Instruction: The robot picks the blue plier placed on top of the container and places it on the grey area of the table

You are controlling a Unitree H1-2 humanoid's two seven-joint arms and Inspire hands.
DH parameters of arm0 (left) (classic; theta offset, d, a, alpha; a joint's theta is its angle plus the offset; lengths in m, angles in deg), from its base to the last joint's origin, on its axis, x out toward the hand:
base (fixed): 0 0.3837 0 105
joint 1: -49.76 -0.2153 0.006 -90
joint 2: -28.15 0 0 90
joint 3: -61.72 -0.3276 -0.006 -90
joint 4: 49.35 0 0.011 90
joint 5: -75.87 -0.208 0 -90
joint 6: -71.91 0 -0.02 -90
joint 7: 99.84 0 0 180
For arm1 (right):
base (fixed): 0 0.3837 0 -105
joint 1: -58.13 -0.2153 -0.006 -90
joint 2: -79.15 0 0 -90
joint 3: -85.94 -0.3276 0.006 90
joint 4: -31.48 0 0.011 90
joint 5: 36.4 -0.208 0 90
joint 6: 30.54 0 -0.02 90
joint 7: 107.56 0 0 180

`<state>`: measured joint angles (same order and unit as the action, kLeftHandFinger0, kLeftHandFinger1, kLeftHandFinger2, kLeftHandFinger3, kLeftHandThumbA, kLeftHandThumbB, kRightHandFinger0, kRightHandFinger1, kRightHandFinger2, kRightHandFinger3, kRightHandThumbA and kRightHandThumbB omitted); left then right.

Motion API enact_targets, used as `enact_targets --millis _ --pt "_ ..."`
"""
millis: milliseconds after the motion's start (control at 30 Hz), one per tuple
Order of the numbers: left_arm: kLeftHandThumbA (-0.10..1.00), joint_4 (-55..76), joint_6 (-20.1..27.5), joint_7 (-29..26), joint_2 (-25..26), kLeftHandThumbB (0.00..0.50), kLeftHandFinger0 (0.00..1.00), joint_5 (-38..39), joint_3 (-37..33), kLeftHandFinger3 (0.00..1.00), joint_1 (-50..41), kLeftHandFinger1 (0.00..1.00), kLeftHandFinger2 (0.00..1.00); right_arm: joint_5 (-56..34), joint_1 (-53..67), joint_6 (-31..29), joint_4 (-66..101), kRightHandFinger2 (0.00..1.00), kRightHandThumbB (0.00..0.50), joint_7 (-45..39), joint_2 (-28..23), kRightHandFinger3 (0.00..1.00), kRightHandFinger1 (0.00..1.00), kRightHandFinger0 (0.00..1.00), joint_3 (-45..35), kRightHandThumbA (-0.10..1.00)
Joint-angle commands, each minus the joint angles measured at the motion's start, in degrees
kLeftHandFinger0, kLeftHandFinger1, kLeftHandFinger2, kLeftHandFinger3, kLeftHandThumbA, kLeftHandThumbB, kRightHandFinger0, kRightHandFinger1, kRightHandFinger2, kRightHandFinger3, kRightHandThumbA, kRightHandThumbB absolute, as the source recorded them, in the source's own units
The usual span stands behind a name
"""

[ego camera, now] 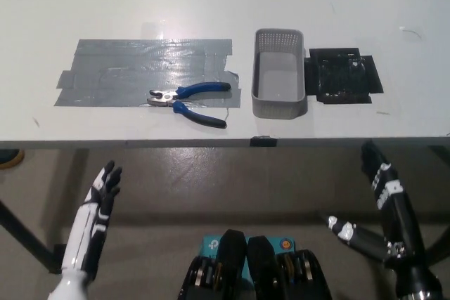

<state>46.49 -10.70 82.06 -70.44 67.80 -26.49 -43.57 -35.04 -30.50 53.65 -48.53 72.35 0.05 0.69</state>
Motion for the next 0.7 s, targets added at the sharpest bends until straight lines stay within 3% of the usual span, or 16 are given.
enact_targets --millis 0,100,367,500,667 --pt "0.99 1.65 2.41 -0.35 0.59 0.12 1.0 0.74 0.23 1.0 -0.43 1.0 1.0 -2.1 0.36 -3.66 0.22 1.0 0.109 -2.83 -0.36 1.0 1.0 1.0 0.9 0.85" --pt "0.99 1.34 3.02 -0.46 0.7 0.122 1.0 0.18 0.04 1.0 -1.11 1.0 1.0 -0.61 0.73 -5.3 -0.82 1.0 0.078 -2.84 -0.54 1.0 1.0 1.0 1.32 0.77" --pt "0.99 0.48 3.94 -0.73 0.69 0.11 1.0 -0.16 0.04 1.0 -1.86 1.0 1.0 2.23 0.82 -6.03 -2.18 1.0 0.131 -2.59 -0.79 1.0 1.0 1.0 2.2 0.77" --pt "0.98 -0.38 4.35 -1.06 0.67 0.111 1.0 -0.17 0.29 1.0 -1.59 1.0 1.0 3.04 0.56 -2.99 -1.21 1.0 0.131 -3.37 -1.1 1.0 1.0 1.0 2.9 0.72" --pt "0.98 -0.63 4.21 -1.22 0.65 0.11 1.0 -0.55 0.36 1.0 -1.82 1.0 1.0 3.91 0.57 -3.65 -1.6 1.0 0.113 -3.78 -1.8 1.0 1.0 1.0 3.4 0.57"
